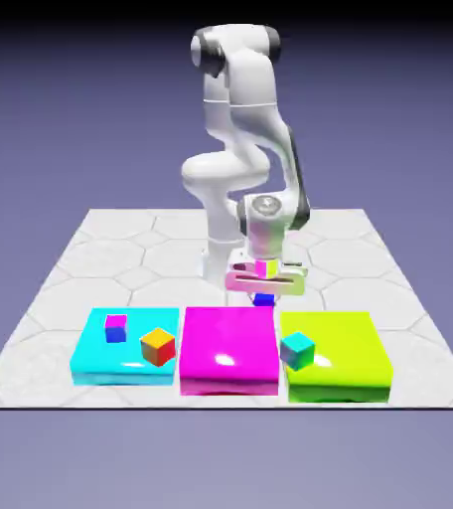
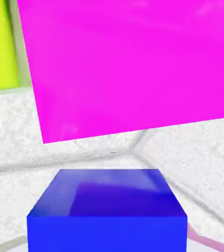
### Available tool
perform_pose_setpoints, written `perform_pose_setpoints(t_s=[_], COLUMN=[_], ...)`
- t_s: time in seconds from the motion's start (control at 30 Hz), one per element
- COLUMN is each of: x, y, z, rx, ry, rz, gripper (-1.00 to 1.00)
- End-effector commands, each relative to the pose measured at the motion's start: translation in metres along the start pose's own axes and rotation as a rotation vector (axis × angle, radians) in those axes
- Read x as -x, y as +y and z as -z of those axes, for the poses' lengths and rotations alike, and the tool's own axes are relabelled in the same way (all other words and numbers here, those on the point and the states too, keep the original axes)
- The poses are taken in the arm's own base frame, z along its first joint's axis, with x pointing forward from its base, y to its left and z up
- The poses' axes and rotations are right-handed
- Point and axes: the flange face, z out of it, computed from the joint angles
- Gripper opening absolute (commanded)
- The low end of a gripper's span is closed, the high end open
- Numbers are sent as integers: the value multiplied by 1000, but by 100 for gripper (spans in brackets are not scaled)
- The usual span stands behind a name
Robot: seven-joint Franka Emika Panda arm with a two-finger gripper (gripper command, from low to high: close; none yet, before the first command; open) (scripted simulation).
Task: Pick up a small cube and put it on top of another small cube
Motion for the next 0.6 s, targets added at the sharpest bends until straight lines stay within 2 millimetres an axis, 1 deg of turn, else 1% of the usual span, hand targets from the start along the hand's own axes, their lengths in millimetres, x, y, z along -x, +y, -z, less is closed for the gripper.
perform_pose_setpoints(t_s=[0.0, 0.03, 0.17, 0.33, 0.57], x=[0, 0, 36, 51, 6], y=[0, 0, -20, -73, -139], z=[2, 2, 12, 39, 78], rx=[1, 1, -42, -70, -48], ry=[0, 0, 108, 203, 177], rz=[0, 0, 255, 342, 75], gripper=[-100, -100, -100, -100, -100])
